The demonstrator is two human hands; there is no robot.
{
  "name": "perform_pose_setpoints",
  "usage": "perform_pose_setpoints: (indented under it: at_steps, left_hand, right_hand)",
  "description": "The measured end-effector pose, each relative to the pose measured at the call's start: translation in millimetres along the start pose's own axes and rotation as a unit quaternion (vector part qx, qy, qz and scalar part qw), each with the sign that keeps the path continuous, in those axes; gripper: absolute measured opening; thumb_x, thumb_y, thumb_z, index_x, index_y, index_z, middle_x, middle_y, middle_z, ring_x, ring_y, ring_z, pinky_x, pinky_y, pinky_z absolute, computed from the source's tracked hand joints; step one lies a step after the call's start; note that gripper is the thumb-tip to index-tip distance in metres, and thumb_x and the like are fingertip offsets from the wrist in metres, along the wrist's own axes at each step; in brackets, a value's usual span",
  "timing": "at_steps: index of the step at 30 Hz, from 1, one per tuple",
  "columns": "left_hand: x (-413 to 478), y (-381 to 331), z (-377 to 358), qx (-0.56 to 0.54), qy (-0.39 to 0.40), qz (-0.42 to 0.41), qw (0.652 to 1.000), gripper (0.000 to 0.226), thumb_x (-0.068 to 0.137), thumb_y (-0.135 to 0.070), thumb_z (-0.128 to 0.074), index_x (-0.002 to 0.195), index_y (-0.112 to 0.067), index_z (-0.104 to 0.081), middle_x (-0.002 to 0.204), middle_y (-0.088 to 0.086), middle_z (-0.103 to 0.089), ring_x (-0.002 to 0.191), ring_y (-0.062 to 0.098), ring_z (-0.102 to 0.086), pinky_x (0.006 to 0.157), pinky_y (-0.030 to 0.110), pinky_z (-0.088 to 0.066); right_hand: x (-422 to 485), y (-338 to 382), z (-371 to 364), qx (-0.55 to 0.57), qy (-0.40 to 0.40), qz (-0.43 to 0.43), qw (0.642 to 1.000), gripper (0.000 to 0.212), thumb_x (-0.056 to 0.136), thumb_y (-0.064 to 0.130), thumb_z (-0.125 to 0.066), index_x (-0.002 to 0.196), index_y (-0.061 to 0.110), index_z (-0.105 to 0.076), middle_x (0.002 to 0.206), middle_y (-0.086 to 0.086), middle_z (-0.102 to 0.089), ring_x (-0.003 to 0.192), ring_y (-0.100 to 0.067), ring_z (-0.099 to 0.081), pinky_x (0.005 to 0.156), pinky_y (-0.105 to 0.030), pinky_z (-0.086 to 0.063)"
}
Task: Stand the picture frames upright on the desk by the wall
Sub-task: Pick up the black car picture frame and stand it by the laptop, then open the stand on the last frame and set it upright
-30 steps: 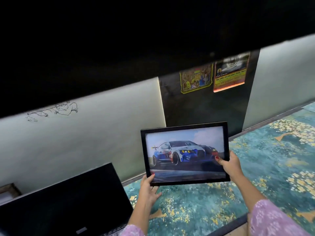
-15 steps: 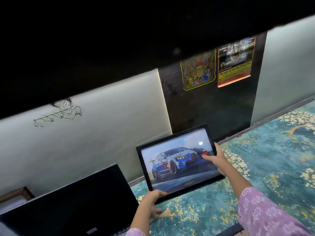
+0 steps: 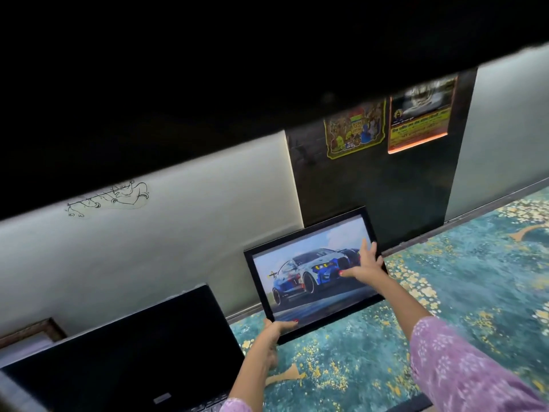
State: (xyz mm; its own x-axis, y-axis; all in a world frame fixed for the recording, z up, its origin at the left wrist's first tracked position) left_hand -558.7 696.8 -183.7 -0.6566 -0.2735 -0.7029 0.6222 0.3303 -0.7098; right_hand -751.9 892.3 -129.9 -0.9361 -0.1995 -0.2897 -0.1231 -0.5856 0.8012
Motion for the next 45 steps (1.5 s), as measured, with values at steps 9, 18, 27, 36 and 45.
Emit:
perform_pose_setpoints:
  at_steps: [9, 18, 27, 36, 45]
  left_hand:
    - [-3, -9, -8, -0.001, 0.013, -0.049, 0.999, 0.095, 0.086, -0.009, -0.058, 0.146, -0.029, 0.012, 0.159, 0.002, 0.000, 0.146, 0.028, -0.007, 0.118, 0.044, -0.011]
    - [-41, 19, -48, 0.253, -0.052, -0.112, 0.960, 0.044, 0.088, -0.014, -0.053, 0.130, -0.007, -0.043, 0.088, -0.001, -0.055, 0.063, 0.007, -0.046, 0.056, 0.021, -0.036]
    - [-97, 75, -116, 0.495, 0.074, -0.189, 0.845, 0.049, 0.083, -0.019, -0.059, 0.129, -0.005, -0.046, 0.130, 0.019, -0.054, 0.117, 0.028, -0.054, 0.090, 0.032, -0.045]
    - [-124, 157, -139, 0.789, 0.220, -0.245, 0.520, 0.108, 0.068, -0.045, -0.074, 0.147, -0.031, -0.001, 0.158, 0.010, 0.012, 0.143, 0.042, 0.012, 0.114, 0.064, 0.002]
    - [-135, 162, -136, 0.808, 0.117, -0.385, 0.430, 0.107, 0.061, -0.077, -0.051, 0.144, -0.039, 0.004, 0.154, 0.010, -0.026, 0.137, 0.046, -0.027, 0.105, 0.066, -0.027]
  right_hand:
    - [-30, -18, -50, -0.034, 0.096, 0.048, 0.994, 0.109, 0.074, 0.015, -0.073, 0.144, 0.029, 0.009, 0.152, -0.004, 0.028, 0.142, -0.036, 0.010, 0.115, -0.051, -0.019]
    - [-102, -46, -44, 0.069, 0.056, 0.048, 0.995, 0.057, 0.085, 0.016, -0.060, 0.137, 0.018, -0.036, 0.147, -0.007, -0.034, 0.134, -0.027, -0.034, 0.090, -0.032, -0.039]
    - [-194, -115, -11, 0.079, -0.011, 0.014, 0.997, 0.028, 0.083, 0.000, -0.057, 0.110, 0.008, -0.060, 0.109, -0.011, -0.058, 0.103, -0.021, -0.054, 0.083, -0.030, -0.043]
    - [-257, -165, 10, -0.226, 0.074, 0.049, 0.970, 0.079, 0.068, 0.037, -0.074, 0.136, 0.024, -0.037, 0.153, -0.008, -0.020, 0.142, -0.025, -0.014, 0.114, -0.038, -0.021]
    - [-304, -188, -45, -0.439, 0.229, 0.050, 0.867, 0.136, 0.051, 0.056, -0.078, 0.142, 0.025, 0.018, 0.149, 0.002, 0.034, 0.133, -0.037, 0.034, 0.109, -0.064, 0.010]
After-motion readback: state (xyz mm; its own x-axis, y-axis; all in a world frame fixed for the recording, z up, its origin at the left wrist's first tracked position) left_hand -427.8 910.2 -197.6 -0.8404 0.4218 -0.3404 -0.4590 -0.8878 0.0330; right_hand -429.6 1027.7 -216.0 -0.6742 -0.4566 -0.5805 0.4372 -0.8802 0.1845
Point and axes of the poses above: each hand's wrist, its own x-axis towards the middle knuckle, its own z-axis out of the back of the hand, y = z × x, the point moved 8 cm from there along x, towards the middle knuckle
